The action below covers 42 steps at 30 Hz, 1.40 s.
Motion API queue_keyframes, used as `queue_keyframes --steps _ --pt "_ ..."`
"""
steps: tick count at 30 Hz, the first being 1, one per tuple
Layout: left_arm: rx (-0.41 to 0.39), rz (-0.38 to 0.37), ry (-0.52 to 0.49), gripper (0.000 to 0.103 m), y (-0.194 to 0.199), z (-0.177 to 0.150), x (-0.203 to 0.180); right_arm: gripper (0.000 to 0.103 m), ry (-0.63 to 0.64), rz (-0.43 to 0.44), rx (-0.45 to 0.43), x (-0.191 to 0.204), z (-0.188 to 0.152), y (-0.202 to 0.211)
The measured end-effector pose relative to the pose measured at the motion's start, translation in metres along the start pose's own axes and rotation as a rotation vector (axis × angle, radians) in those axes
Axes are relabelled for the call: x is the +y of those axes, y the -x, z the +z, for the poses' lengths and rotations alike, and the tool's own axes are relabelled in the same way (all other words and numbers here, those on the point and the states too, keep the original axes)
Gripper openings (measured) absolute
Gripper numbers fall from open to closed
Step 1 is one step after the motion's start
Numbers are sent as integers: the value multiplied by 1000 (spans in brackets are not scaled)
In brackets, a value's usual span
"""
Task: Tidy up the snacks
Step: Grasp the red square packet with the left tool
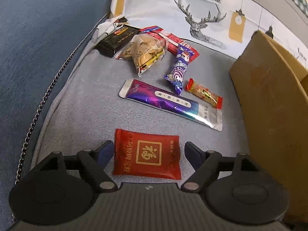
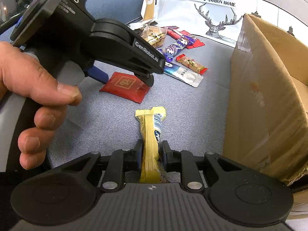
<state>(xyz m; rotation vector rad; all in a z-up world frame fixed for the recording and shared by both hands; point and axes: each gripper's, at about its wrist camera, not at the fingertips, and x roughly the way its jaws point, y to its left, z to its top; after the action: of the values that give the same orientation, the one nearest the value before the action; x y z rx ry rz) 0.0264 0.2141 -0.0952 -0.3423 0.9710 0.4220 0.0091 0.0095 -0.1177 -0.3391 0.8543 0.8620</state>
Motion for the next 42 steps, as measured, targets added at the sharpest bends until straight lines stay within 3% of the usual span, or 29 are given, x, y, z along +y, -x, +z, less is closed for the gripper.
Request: queue_keyframes --steps 4,10,16,26,30,33,34,42 --pt "-4 10 -9 85 0 -1 -1 23 1 -5 -4 1 0 0" --pt "-6 -6 66 86 1 2 11 28 -3 -3 -8 1 0 2" --pt "-1 40 -46 87 -2 -3 -8 31 6 -1 -5 2 0 2" --pt "-3 62 -84 87 -5 -5 -11 31 16 -3 -5 2 0 1" --pt "-14 72 -120 79 -5 -7 -17 31 38 -10 -7 4 0 2" --pt "-34 71 -119 66 -2 -6 -16 16 66 -13 -11 7 -1 2" --pt "-36 66 -113 62 -2 -6 -15 15 77 -18 -14 8 -1 2" --pt "-114 26 -62 60 12 0 -9 14 50 -33 -102 3 4 16"
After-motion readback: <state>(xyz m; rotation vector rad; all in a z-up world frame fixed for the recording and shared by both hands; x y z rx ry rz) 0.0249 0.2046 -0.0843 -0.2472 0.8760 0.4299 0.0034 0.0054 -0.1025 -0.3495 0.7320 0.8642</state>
